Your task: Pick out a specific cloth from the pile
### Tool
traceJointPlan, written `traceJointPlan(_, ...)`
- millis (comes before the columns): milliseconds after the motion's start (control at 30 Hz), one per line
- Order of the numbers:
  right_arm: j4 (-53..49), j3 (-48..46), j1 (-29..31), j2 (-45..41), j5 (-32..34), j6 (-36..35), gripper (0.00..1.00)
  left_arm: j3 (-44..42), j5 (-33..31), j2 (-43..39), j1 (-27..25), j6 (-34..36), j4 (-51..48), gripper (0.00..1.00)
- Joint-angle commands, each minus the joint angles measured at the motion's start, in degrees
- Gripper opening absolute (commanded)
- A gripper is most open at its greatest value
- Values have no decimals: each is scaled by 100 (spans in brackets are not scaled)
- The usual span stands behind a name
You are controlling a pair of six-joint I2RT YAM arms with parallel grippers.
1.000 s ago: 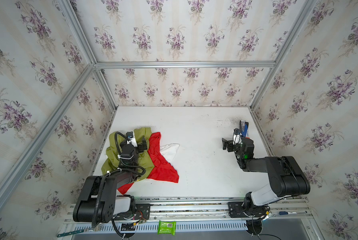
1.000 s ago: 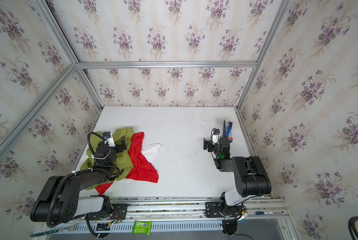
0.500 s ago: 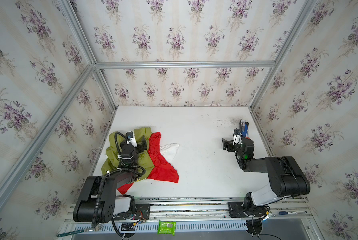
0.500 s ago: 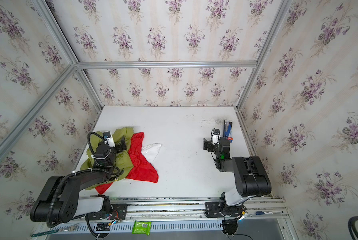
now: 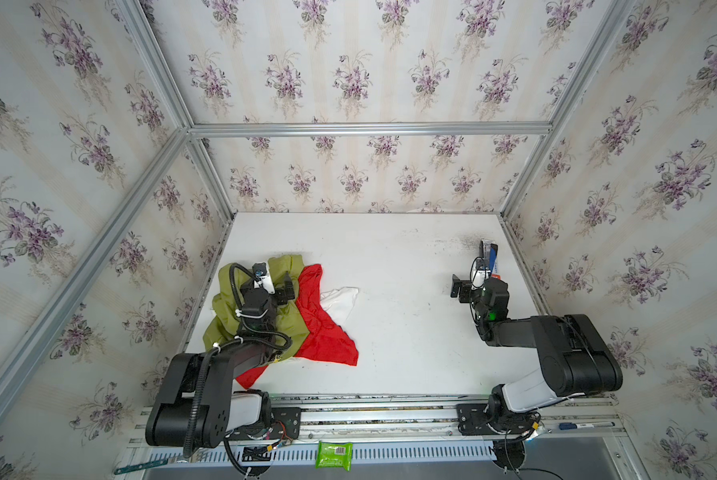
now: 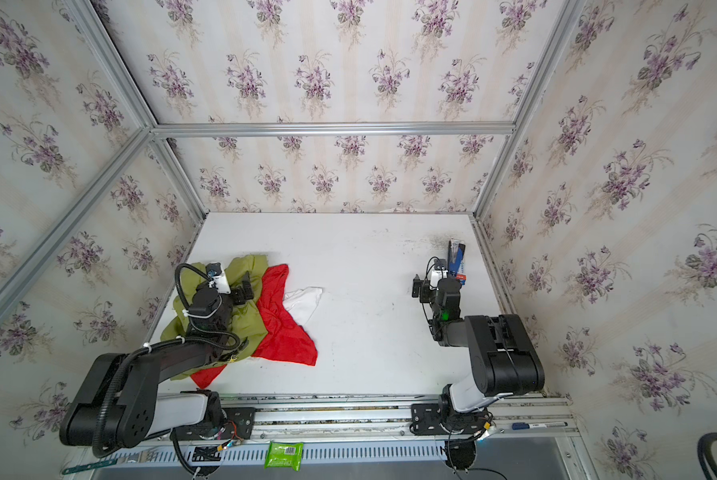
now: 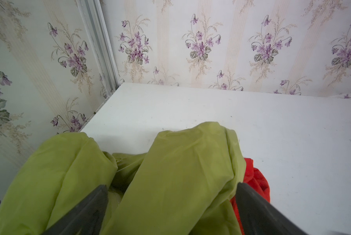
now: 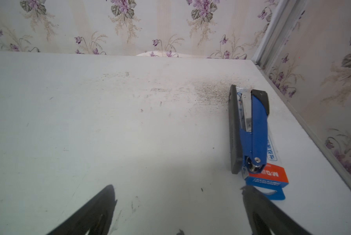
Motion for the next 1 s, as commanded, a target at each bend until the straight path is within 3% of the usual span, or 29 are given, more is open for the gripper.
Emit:
traceJointPlan(0, 161, -98, 185, -405, 705, -51, 100, 276, -227, -254, -1, -98, -678, 100)
traceJointPlan(67, -210, -85, 273, -763, 816, -145, 100, 355, -433, -573, -10, -188, -953, 100)
traceJointPlan(200, -913, 95, 667, -1575, 1302, -260, 100, 1113, -1298, -995, -37, -763, -2806, 100)
traceJointPlan(333, -1930, 431, 896, -2334, 1402, 879, 100, 1748, -1509, -1288, -191, -993, -4086, 100)
traceJointPlan(433, -2630, 704, 938, -2490, 771, 1562, 100, 2066, -1570, -1523, -388, -1207, -4741, 100)
traceJointPlan(633, -2568, 727, 1278, -2189, -47, 2443, 100, 2807, -401, -1643, -472, -2183, -6381, 100)
traceJointPlan(867, -2208, 822, 2185, -1575, -1042, 1871, 100, 3451, 817, -1256, -555, -2722, -7797, 100)
traceJointPlan(967, -1571, 768, 2557, -1157, -2234, 1307, 100, 3468, 1064, -1206, -669, -2667, -8009, 100)
